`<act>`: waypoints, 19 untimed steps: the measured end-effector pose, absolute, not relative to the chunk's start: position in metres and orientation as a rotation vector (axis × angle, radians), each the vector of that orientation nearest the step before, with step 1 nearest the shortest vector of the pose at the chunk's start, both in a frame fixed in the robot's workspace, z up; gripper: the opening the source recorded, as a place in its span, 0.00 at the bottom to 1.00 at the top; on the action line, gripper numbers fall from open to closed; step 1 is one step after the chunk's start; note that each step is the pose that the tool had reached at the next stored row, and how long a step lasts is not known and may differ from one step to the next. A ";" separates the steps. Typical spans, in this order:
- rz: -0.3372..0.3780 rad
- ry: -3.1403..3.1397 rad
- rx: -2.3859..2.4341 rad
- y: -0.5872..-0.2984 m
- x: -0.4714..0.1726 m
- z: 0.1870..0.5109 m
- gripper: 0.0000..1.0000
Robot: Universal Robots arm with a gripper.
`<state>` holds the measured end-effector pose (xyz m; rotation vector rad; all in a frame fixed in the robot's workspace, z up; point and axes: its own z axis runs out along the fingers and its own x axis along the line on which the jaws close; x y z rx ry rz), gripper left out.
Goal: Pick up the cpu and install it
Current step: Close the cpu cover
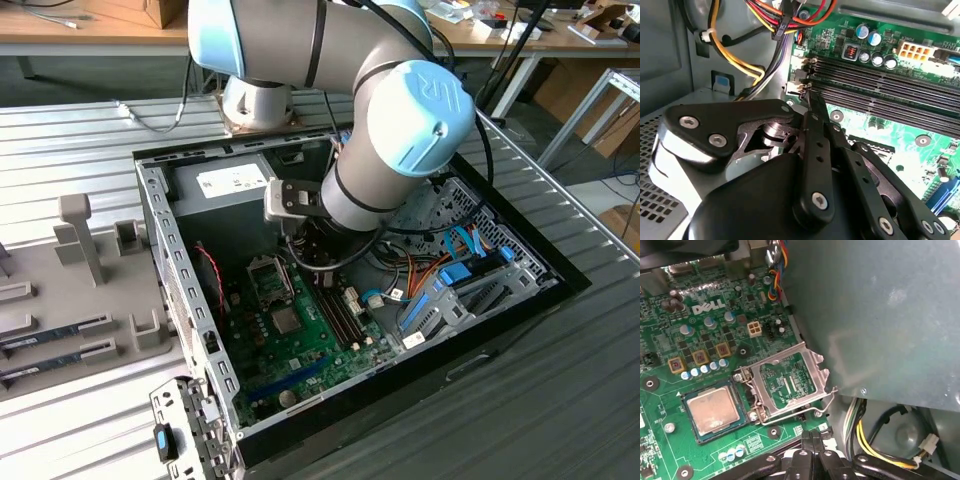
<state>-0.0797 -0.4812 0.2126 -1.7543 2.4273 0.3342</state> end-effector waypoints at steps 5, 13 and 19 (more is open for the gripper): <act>0.329 2.490 -1.645 -0.480 -0.081 0.212 0.11; 0.333 2.493 -1.634 -0.466 -0.084 0.211 0.11; 0.334 2.496 -1.626 -0.456 -0.086 0.209 0.11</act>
